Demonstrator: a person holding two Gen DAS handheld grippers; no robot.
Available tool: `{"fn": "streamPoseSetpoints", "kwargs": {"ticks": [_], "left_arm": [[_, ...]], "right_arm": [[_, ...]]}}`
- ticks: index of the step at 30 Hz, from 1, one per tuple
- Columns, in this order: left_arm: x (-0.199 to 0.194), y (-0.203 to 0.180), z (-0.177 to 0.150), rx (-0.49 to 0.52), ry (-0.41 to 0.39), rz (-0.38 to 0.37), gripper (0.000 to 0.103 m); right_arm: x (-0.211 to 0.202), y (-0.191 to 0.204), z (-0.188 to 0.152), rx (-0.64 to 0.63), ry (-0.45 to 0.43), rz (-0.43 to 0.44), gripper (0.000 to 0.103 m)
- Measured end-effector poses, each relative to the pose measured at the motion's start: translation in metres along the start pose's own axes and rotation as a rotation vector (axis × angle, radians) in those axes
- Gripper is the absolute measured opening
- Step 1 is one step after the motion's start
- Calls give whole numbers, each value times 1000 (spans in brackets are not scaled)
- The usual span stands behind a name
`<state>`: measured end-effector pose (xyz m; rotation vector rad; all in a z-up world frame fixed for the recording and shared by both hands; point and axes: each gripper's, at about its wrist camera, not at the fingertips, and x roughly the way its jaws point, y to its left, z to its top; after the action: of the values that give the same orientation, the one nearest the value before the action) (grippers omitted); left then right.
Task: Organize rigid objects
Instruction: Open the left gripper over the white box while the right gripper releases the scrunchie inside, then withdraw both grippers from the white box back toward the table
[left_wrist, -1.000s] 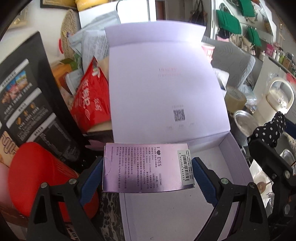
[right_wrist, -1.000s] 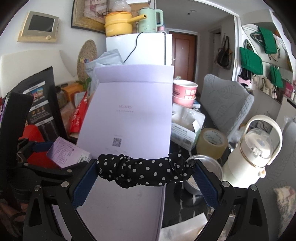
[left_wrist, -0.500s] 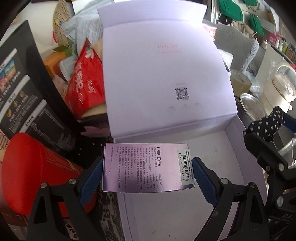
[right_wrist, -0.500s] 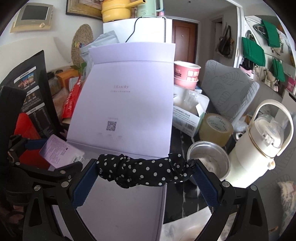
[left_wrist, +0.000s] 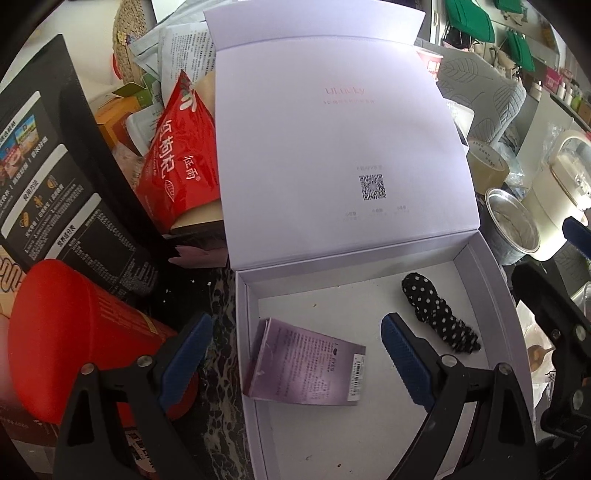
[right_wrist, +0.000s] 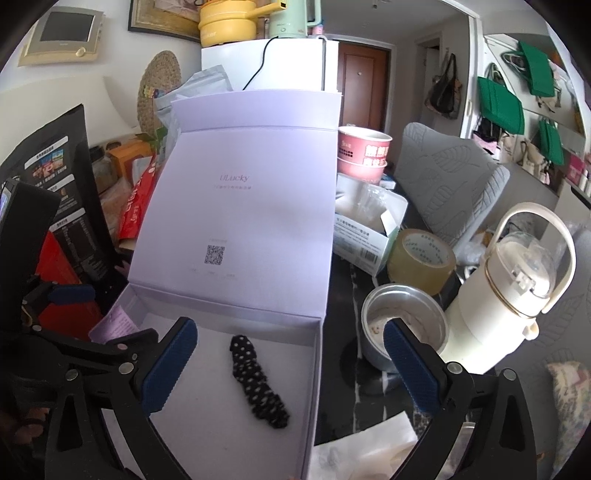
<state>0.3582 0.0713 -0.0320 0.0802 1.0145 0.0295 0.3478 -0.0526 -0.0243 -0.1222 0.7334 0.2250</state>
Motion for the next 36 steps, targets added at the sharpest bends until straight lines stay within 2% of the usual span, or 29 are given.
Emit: {"fn": "streamPoseSetpoints", "kwargs": {"ticks": [17, 36], "left_arm": [[-40, 3, -1, -22, -76, -10, 94], [-139, 1, -17, -23, -229, -9, 94]], "right_arm": [[-28, -1, 7, 14, -51, -11, 102], [-116, 3, 11, 0, -173, -24, 102]]}}
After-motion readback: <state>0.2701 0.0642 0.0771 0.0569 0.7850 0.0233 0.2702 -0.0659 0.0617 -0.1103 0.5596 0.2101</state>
